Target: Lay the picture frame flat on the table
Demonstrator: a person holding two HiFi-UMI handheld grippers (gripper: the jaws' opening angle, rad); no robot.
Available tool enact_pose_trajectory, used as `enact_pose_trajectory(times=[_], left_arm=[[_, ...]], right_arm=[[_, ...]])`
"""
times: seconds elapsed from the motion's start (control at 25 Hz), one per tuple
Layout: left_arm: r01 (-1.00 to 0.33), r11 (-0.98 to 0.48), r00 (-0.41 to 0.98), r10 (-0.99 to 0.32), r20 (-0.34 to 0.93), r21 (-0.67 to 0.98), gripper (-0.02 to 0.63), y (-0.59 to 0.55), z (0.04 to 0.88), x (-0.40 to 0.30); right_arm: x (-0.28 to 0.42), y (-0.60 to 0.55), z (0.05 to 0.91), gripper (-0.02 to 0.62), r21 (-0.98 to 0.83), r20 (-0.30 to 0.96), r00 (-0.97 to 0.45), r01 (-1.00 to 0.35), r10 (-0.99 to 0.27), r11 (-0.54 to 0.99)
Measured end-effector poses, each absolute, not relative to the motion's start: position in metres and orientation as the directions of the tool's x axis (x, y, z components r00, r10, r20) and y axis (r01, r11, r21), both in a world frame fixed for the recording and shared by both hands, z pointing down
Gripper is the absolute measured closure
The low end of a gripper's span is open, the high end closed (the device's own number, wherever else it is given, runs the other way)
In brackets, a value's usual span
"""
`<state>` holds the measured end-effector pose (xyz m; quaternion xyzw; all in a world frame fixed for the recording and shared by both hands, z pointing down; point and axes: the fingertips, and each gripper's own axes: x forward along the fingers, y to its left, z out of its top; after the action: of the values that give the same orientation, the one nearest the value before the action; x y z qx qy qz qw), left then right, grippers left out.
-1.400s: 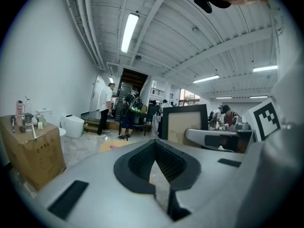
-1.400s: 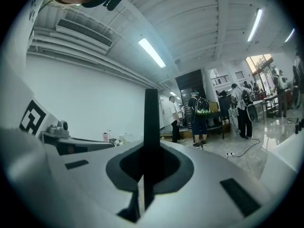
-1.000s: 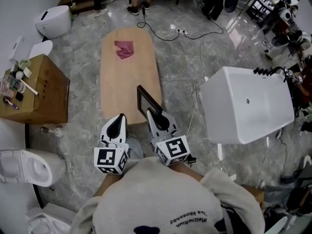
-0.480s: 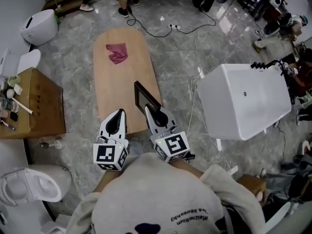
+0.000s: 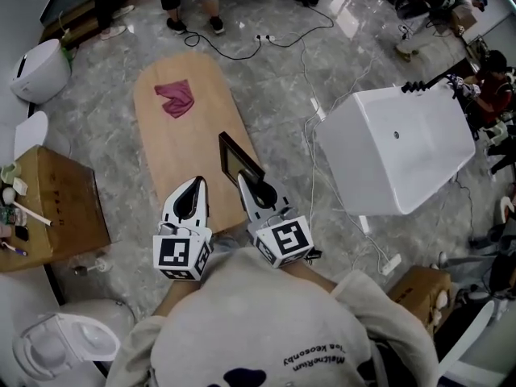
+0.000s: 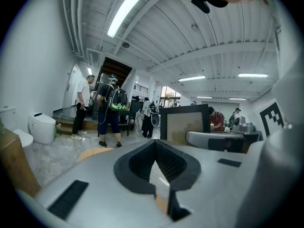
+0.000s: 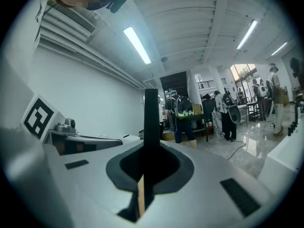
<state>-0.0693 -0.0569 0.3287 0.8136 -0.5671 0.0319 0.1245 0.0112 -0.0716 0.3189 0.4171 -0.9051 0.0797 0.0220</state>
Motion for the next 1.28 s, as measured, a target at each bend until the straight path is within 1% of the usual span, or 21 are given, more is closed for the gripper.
enact_pose_trajectory(times=[0.16, 0.36, 0.6, 0.92, 1.28], left_arm=[[-0.927, -0.330, 0.363, -0.911, 0.197, 0.178, 0.598, -0.063, 0.332, -0.065], [-0.933, -0.301, 0.337, -0.922, 0.192, 0.195, 0.598, -0.069, 0.333, -0.069], [-0.942, -0.281, 0.315, -0.929, 0.194, 0.182, 0.597, -0.077, 0.323, -0.055], [-0.961, -0.243, 0.263, -0.952, 0.155, 0.134, 0.598, -0.086, 0.298, -0.059], [-0.975, -0.177, 0.197, -0.968, 0.156, 0.135, 0.598, -0.085, 0.294, -0.066]], right_arm=[[0.016, -0.078, 0.323, 0.578, -0.131, 0.122, -0.647, -0.762, -0.752, 0.635], [0.016, -0.082, 0.323, 0.577, -0.170, 0.123, -0.663, -0.747, -0.738, 0.643], [0.020, -0.094, 0.310, 0.577, -0.167, 0.109, -0.709, -0.704, -0.697, 0.690], [0.009, -0.108, 0.291, 0.578, -0.114, 0.070, -0.768, -0.640, -0.637, 0.760], [-0.004, -0.111, 0.287, 0.578, -0.054, 0.081, -0.835, -0.549, -0.544, 0.834]])
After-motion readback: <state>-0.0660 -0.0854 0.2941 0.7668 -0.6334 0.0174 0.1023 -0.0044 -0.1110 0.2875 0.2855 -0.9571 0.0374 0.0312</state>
